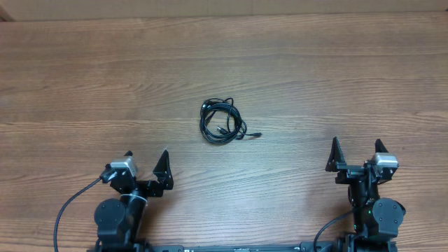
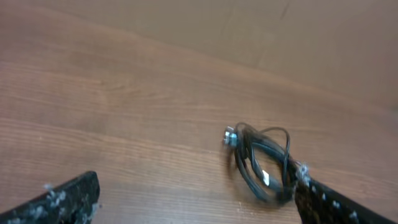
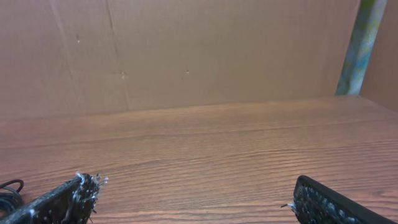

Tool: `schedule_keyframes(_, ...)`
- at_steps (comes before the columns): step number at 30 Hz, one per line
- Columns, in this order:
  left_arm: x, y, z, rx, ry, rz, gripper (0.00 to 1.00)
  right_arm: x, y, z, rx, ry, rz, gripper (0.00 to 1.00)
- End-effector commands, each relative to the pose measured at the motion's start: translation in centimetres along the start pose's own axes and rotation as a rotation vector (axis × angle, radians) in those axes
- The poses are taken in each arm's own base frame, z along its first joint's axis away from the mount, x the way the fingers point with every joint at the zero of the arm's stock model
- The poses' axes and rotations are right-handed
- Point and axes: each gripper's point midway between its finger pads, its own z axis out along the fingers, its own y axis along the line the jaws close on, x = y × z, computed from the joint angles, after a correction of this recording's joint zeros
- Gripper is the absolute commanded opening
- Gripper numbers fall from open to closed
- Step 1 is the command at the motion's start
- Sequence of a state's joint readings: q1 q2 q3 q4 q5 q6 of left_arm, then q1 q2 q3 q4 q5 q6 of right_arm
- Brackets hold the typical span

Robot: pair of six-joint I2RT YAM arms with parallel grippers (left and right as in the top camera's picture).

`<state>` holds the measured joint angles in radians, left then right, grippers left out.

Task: Untangle cables
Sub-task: 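Move both grippers toward the black cable bundle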

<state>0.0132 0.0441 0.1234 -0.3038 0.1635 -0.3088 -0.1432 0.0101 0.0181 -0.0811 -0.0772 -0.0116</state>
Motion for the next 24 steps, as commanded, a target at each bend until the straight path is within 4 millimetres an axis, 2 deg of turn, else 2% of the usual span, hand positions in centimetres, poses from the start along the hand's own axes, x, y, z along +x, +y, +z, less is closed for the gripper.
schedule_keyframes(1, -5.7, -2.1, -2.2, 0.009, -0.043, 0.007, 1.00, 0.3, -0.2, 0.0, 0.012, 0.002, -0.005, 1.00)
schedule_keyframes(4, -8.2, -3.2, -2.4, 0.014, -0.008, 0.004, 1.00, 0.3, -0.2, 0.0, 0.011, 0.003, -0.005, 1.00)
schedule_keyframes(6, -8.8, -4.0, -1.7, 0.034, 0.052, -0.005, 1.00, 0.3, -0.2, 0.0, 0.012, 0.003, -0.005, 1.00)
schedule_keyframes(15, -8.3, -6.7, 4.3, 0.106, 0.413, -0.037, 1.00, 0.3, -0.2, 0.0, 0.010, 0.002, -0.004, 1.00)
schedule_keyframes(17, -7.9, -7.6, 5.5, 0.129, 0.475, 0.005, 1.00, 0.3, 0.9, 0.0, -0.051, 0.005, 0.073, 1.00)
schedule_keyframes(21, -6.8, -9.5, 7.3, 0.165, 0.566, 0.066, 1.00, 0.3, 5.2, -0.7, -0.297, 0.073, 0.428, 1.00)
schedule_keyframes(24, -5.3, -10.2, 8.1, 0.181, 0.619, 0.077, 1.00, 0.4, 6.8, -1.3, -0.393, 0.115, 0.493, 1.00)
